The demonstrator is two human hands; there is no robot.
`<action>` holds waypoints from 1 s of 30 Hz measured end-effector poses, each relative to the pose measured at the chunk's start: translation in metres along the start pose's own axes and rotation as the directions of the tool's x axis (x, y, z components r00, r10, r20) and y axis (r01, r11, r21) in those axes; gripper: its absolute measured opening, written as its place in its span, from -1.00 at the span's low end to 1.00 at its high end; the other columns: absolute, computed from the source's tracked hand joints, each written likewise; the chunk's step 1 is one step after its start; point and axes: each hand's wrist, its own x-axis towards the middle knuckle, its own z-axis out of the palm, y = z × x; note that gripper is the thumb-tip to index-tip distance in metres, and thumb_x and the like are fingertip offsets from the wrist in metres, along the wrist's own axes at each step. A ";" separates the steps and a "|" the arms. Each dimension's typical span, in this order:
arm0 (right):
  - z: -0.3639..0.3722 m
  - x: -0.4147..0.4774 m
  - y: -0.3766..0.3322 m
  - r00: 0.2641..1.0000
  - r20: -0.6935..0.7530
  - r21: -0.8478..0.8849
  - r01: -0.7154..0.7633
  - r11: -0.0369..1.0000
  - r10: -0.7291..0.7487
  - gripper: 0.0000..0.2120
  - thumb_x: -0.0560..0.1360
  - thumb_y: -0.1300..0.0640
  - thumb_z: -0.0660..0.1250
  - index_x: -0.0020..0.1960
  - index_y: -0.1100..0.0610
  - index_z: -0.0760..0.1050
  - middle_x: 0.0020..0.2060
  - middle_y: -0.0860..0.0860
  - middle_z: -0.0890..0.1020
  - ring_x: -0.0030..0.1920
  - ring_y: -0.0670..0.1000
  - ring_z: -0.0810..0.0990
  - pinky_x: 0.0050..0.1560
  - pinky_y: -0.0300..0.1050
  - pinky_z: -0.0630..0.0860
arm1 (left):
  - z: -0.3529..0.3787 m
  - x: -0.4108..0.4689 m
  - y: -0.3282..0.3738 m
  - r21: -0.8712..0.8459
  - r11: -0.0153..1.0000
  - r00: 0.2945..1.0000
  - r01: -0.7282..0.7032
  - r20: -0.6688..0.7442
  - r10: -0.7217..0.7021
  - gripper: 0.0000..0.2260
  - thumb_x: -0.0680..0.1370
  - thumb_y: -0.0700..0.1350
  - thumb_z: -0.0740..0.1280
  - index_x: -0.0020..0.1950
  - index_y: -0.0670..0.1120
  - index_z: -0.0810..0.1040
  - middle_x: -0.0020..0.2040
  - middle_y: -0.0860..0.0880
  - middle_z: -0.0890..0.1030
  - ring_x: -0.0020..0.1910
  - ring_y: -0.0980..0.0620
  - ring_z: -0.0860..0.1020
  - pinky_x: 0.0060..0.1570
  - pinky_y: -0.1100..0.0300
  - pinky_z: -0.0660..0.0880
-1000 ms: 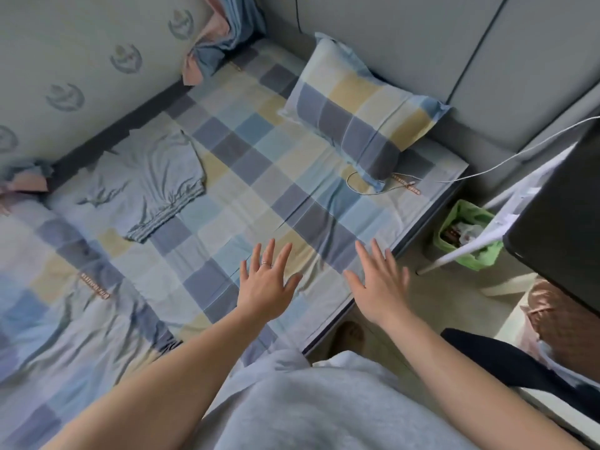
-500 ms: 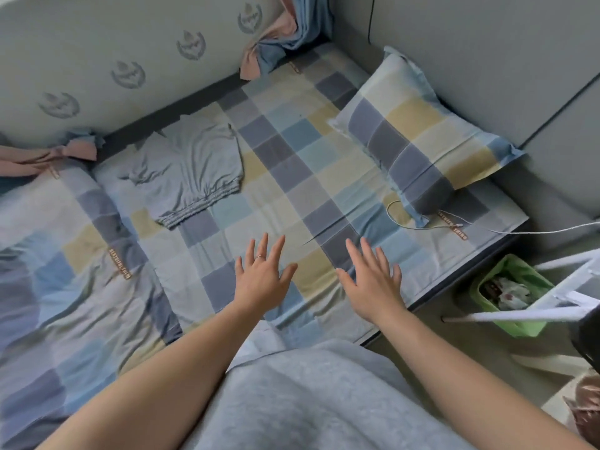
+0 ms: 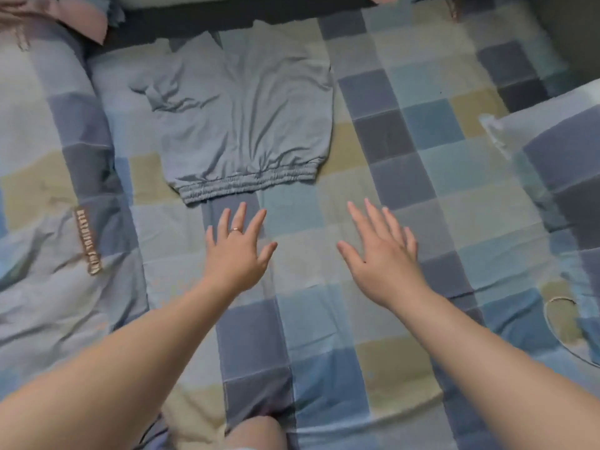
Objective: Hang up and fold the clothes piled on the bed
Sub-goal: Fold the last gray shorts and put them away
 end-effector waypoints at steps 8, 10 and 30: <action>0.159 0.308 -0.028 0.980 0.037 -0.326 0.196 0.925 -0.195 -0.24 0.50 -0.43 0.12 0.57 -0.34 -0.17 0.63 -0.13 -0.18 0.61 0.08 -0.20 0.47 0.44 0.01 | 0.085 0.259 -0.123 0.146 0.989 0.979 -0.008 -0.199 0.037 -0.20 0.45 0.57 -0.04 0.61 0.25 -0.04 0.66 -0.01 -0.05 0.63 -0.16 -0.12 0.49 -0.35 -0.10; 0.189 0.347 -0.022 0.960 -0.052 -0.360 0.239 0.902 -0.276 -0.29 0.47 -0.46 0.07 0.57 -0.35 -0.01 0.64 -0.09 -0.04 0.61 0.09 -0.07 0.40 0.49 0.06 | 0.115 0.276 -0.137 0.195 0.980 0.937 -0.024 -0.339 0.090 -0.20 0.44 0.58 -0.06 0.60 0.23 0.06 0.65 -0.03 0.10 0.62 -0.16 0.00 0.48 -0.36 -0.03; 0.225 0.377 -0.033 0.872 -0.351 -0.285 0.247 0.926 -0.340 -0.50 0.52 0.13 0.24 0.43 -0.16 0.47 0.49 -0.01 0.41 0.38 0.19 0.41 0.20 0.19 0.34 | 0.125 0.293 -0.151 0.130 0.991 0.921 0.032 -0.388 0.021 -0.42 0.45 0.13 0.14 0.51 0.27 0.30 0.46 -0.06 0.37 0.43 -0.18 0.26 0.36 -0.18 0.14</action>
